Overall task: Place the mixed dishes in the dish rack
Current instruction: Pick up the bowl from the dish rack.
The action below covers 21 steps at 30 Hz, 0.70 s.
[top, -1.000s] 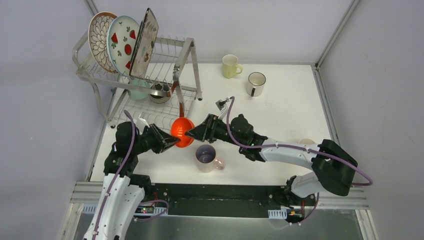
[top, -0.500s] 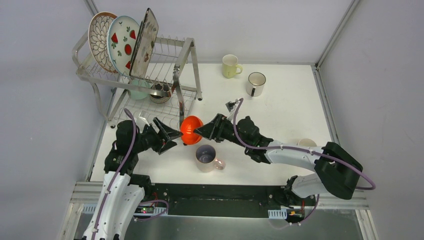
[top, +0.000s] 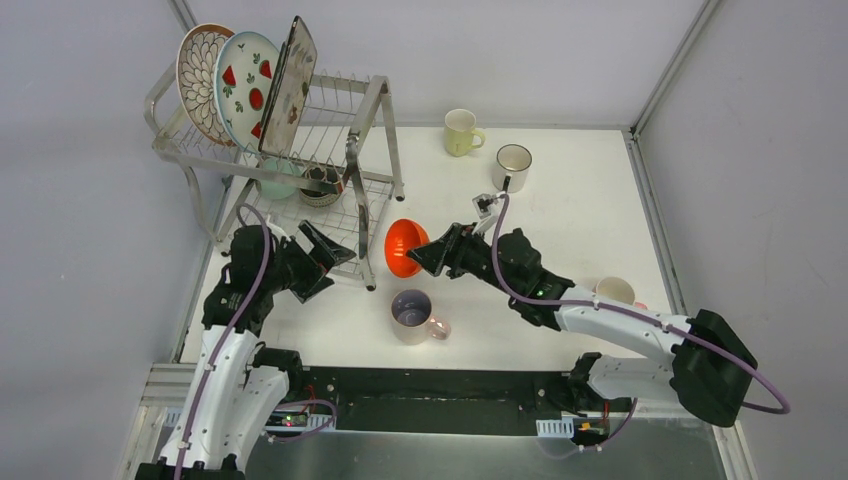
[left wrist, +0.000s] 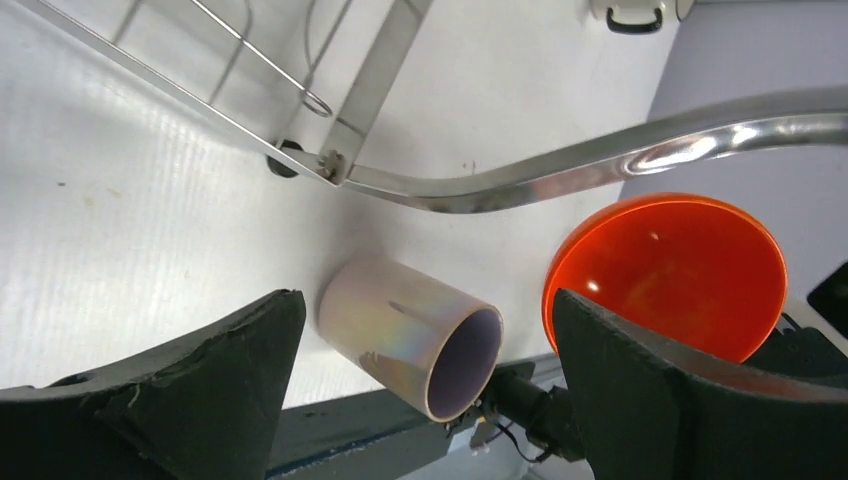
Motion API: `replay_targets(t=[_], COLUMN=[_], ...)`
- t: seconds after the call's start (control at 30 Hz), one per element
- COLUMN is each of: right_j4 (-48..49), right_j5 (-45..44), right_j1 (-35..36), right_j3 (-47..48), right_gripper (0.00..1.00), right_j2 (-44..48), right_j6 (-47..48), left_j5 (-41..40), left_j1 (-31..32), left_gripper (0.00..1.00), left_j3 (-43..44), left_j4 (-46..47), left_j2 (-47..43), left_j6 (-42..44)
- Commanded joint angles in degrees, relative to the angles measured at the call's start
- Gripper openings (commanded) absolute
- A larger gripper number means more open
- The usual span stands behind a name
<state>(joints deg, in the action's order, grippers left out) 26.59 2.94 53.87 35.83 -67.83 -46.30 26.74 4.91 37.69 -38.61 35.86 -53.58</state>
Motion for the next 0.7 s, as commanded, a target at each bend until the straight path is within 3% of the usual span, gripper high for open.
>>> replay_targets(t=[0.0, 0.4, 0.53, 0.67], right_j4=[-4.0, -11.5, -11.5, -11.7], right_j5=[-2.3, -1.9, -0.8, -0.1], right_j1=[-1.1, -4.7, -5.4, -5.6], right_j3=[4.9, 12.5, 14.9, 17.2], right_gripper=[0.56, 0.55, 0.53, 0.53], right_j2=[2.8, 1.6, -0.9, -3.7], right_j6=[8.1, 31.1, 36.9, 42.5], left_j5=[-10.6, -17.5, -15.2, -7.3], left_j1=[0.2, -0.5, -2.3, -6.7], left_gripper=[0.99, 0.99, 0.99, 0.99], left_j3=[4.4, 7.5, 7.3, 5.4], left_j4=[-3.2, -3.9, -3.8, -0.6], left_j2=[1.8, 9.3, 10.7, 11.2], left_j6=[3.3, 7.7, 6.8, 6.2])
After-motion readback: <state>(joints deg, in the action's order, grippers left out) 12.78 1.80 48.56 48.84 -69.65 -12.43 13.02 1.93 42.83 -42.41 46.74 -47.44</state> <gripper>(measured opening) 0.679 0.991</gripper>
